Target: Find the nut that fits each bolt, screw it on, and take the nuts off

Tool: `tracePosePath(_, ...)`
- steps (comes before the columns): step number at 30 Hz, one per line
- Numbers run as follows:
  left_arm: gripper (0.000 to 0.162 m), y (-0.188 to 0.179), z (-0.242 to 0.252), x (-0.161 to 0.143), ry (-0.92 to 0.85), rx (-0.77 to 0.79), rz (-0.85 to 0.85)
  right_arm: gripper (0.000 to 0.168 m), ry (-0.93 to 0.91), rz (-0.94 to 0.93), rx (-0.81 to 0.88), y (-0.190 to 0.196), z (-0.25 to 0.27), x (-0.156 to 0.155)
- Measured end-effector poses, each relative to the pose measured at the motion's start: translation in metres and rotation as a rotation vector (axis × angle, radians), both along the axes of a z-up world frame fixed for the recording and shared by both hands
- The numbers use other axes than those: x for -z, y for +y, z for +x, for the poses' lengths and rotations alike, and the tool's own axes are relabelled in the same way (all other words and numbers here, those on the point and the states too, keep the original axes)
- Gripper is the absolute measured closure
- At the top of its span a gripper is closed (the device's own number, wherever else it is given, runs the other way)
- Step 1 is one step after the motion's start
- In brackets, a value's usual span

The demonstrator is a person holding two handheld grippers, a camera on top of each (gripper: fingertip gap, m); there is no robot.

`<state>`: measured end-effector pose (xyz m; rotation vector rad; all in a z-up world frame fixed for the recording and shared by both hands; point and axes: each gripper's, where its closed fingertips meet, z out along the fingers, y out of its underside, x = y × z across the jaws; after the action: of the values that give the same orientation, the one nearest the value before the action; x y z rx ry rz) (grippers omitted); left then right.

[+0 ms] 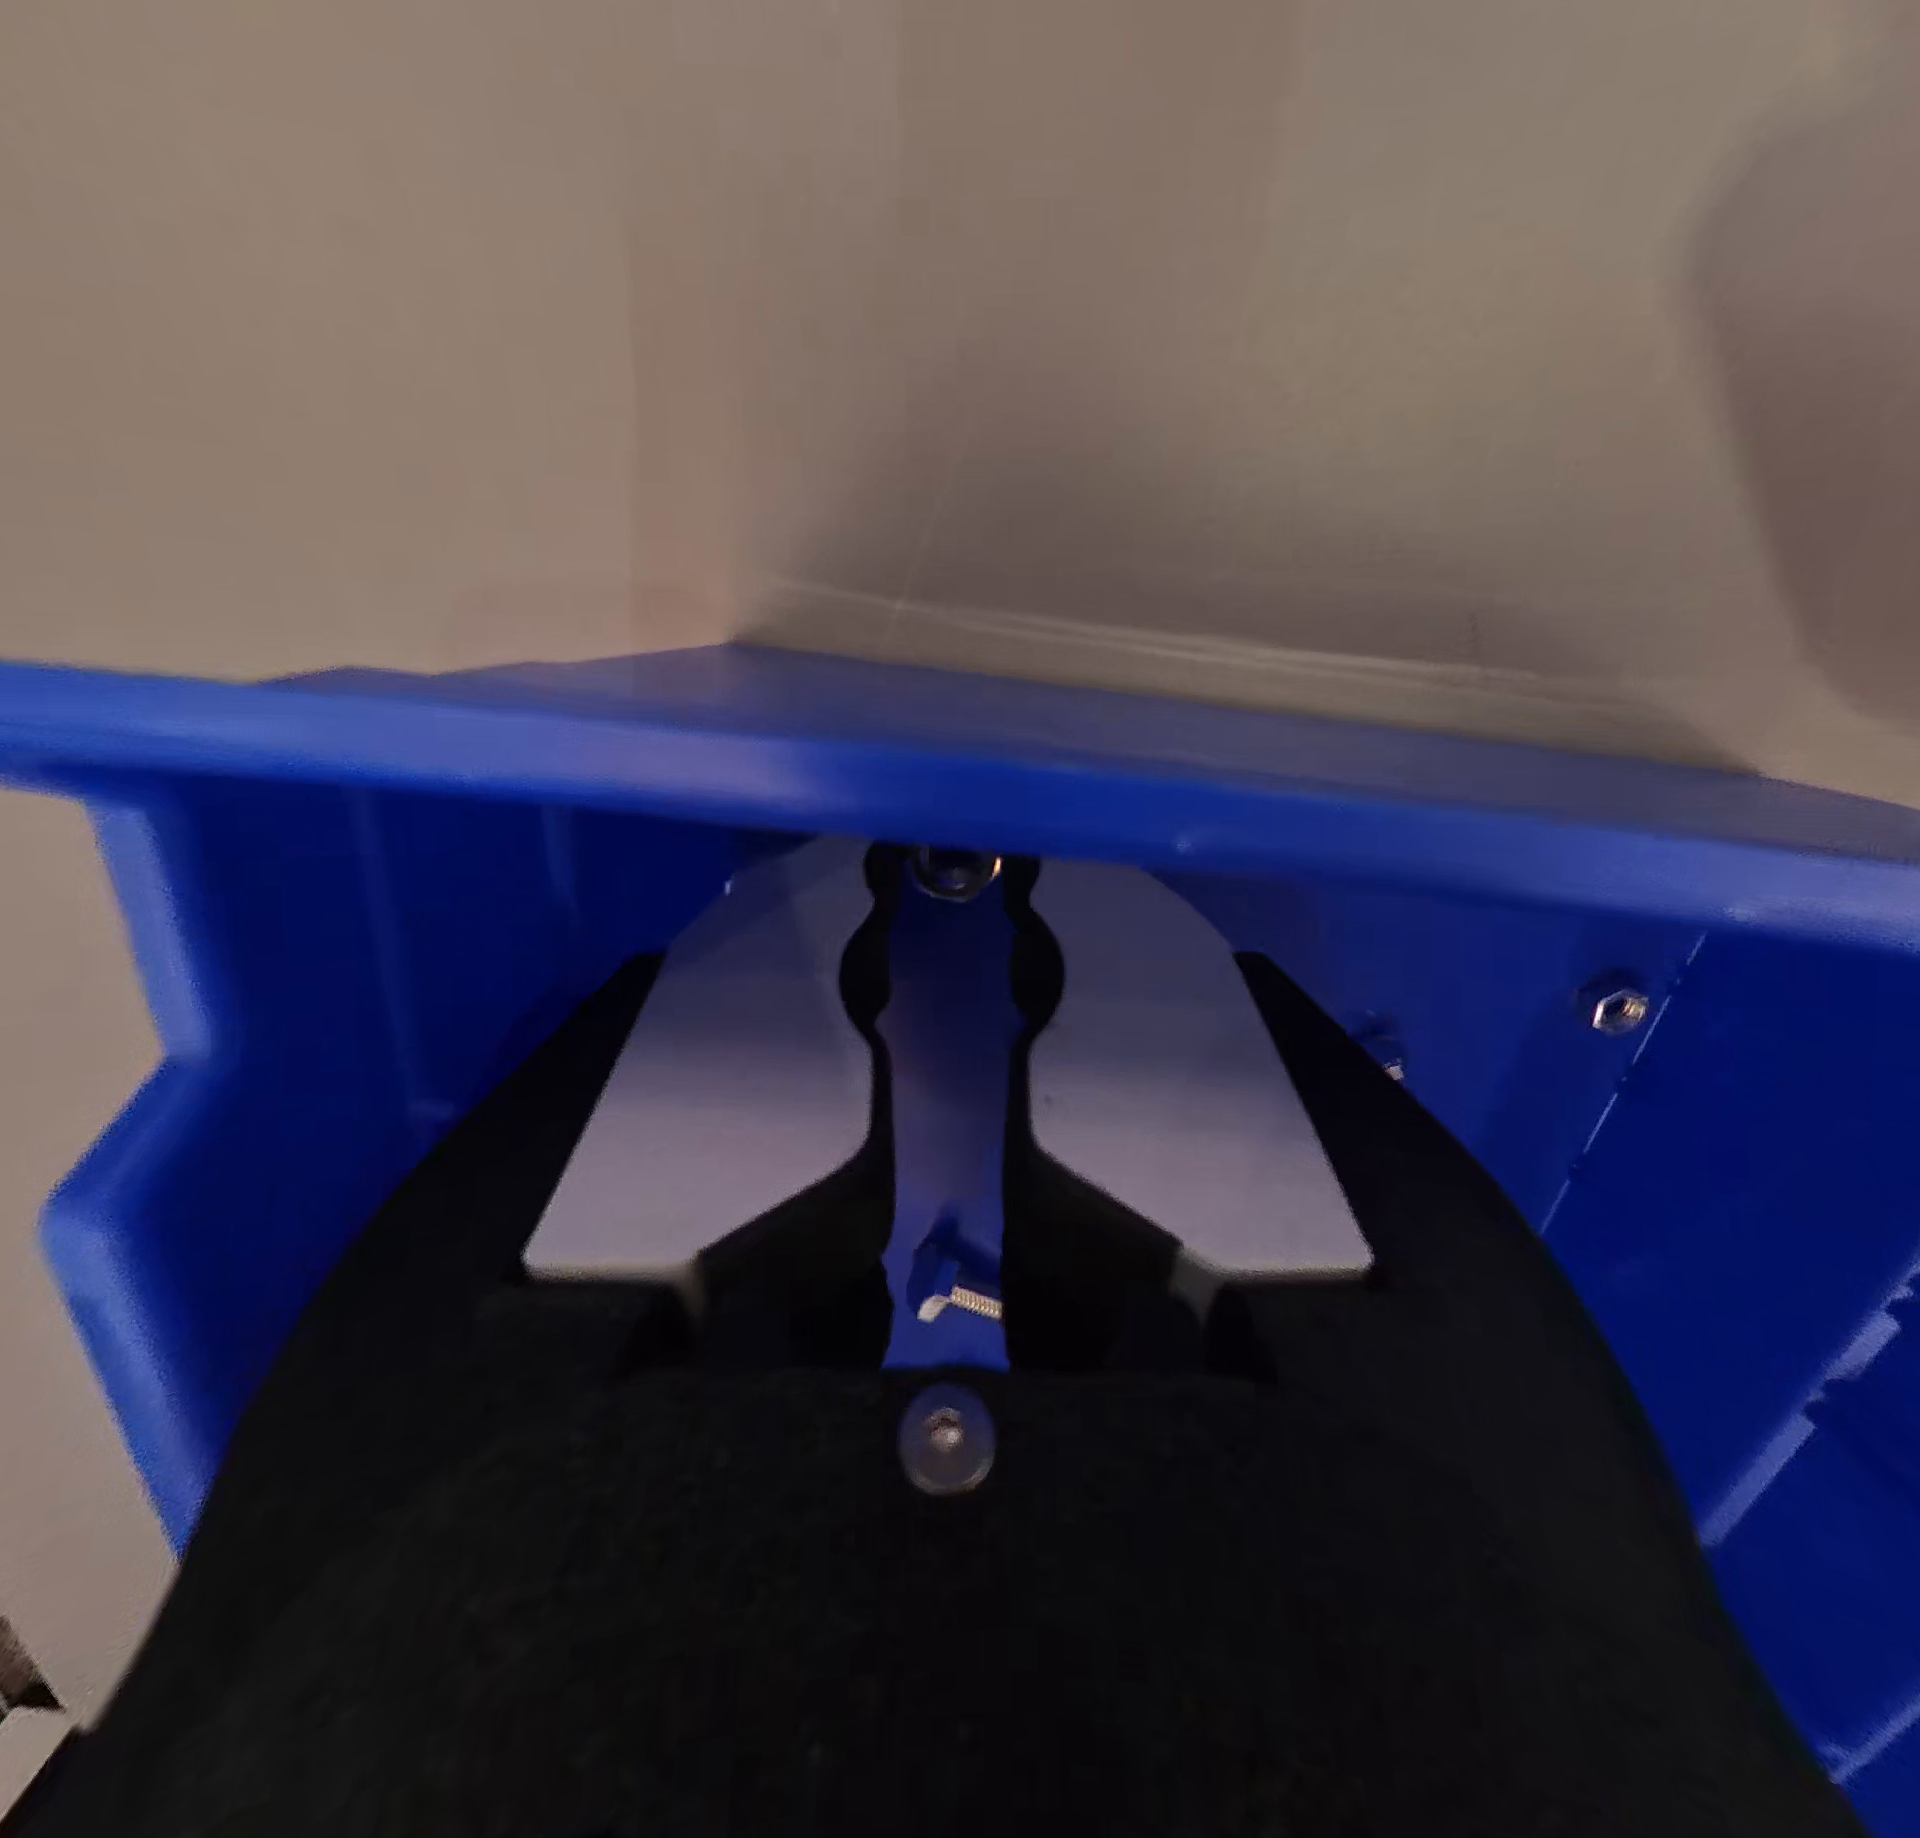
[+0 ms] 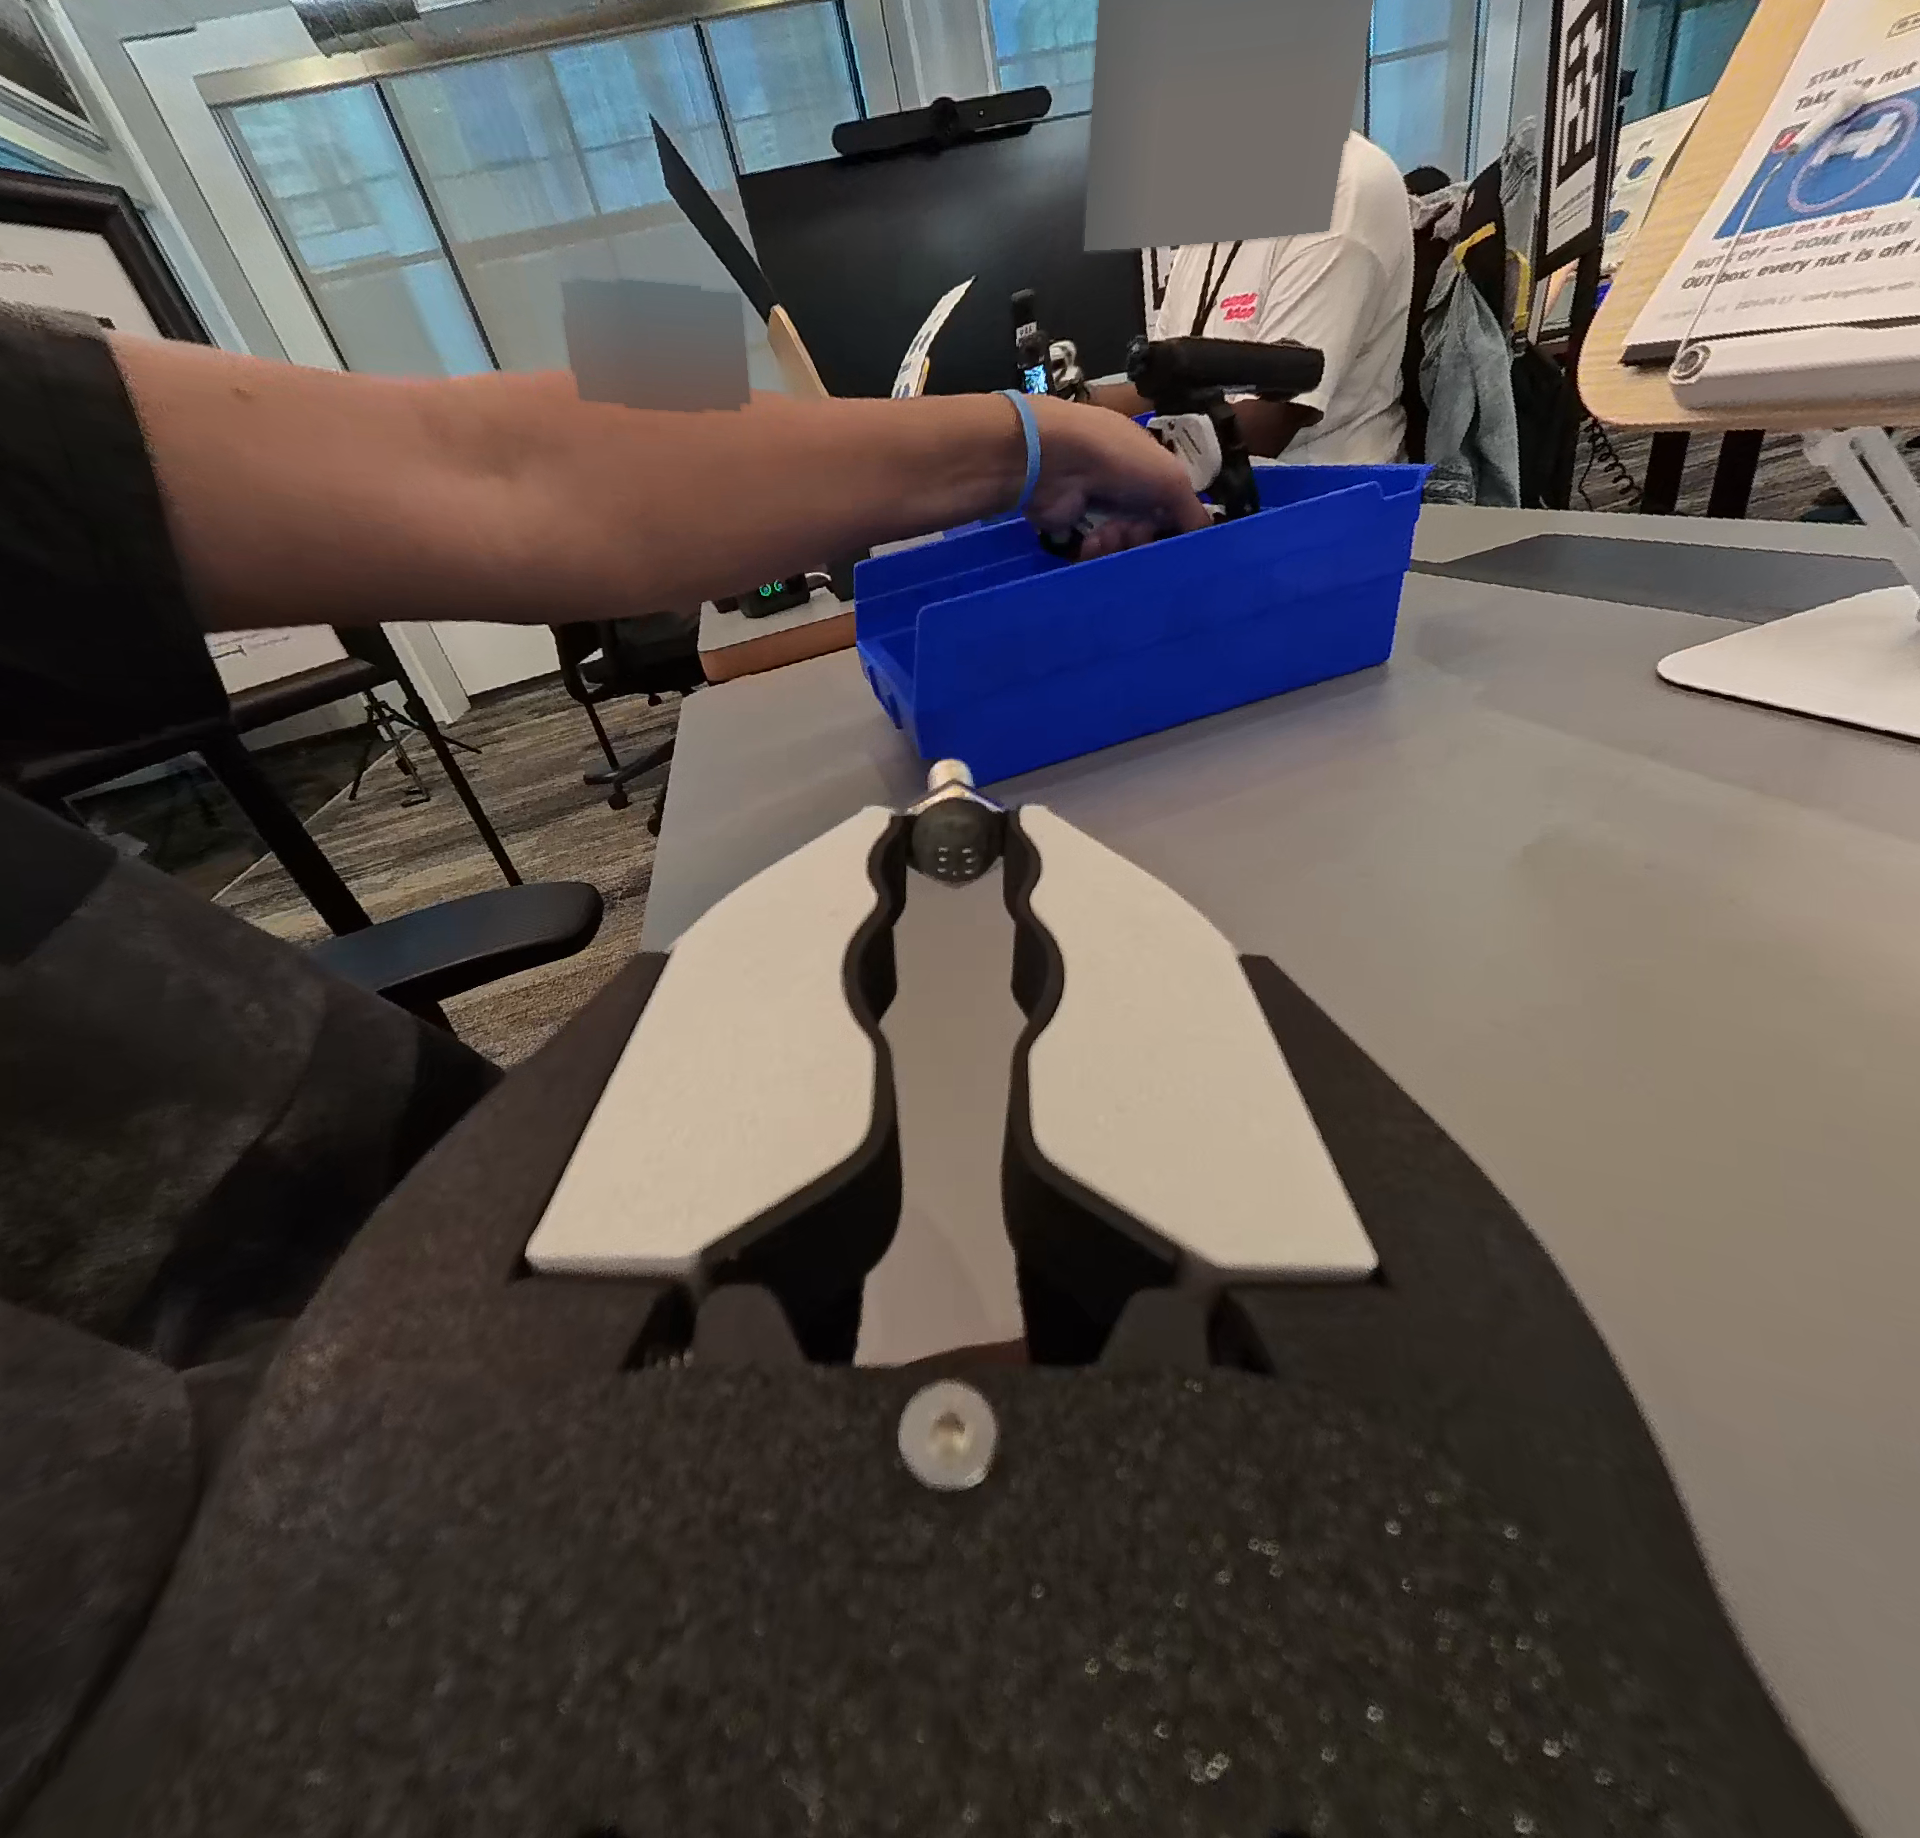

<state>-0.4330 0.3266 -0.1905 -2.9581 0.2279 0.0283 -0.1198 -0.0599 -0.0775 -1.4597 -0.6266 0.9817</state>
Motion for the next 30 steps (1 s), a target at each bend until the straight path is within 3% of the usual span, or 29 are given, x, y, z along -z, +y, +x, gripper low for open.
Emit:
tracePosePath(5, 0.145, -0.013, -0.003, -0.002, -0.001, 0.045, -0.028, 0.151, 0.004, 0.002, 0.0, -0.001, 0.0, -0.001)
tracePosePath(9, 0.144, -0.024, 0.016, -0.035, -0.139, 0.176, 0.085, 0.15, -0.003, 0.003, -0.002, -0.002, 0.0, 0.0)
tracePosePath(12, 0.145, -0.066, 0.071, -0.088, -0.501, 0.394, 0.249, 0.151, -0.006, 0.005, 0.002, -0.001, 0.0, 0.0)
tracePosePath(16, 0.145, -0.171, 0.142, -0.165, -1.122, 0.61, 0.312, 0.151, -0.017, 0.028, 0.02, 0.004, 0.001, -0.003)
tracePosePath(19, 0.145, -0.242, 0.18, -0.196, -1.435, 0.754, 0.249, 0.151, -0.024, 0.11, 0.056, 0.017, 0.006, -0.025)
tracePosePath(22, 0.145, -0.292, 0.216, -0.203, -1.617, 0.844, 0.092, 0.151, -0.024, 0.221, 0.024, 0.025, 0.002, -0.062)
tracePosePath(26, 0.145, -0.327, 0.255, -0.196, -1.759, 0.839, -0.173, 0.151, -0.152, 0.351, 0.013, 0.042, -0.012, -0.08)
tracePosePath(30, 0.145, -0.341, 0.272, -0.187, -1.799, 0.83, -0.286, 0.151, -0.259, 0.476, 0.022, 0.04, -0.023, -0.084)
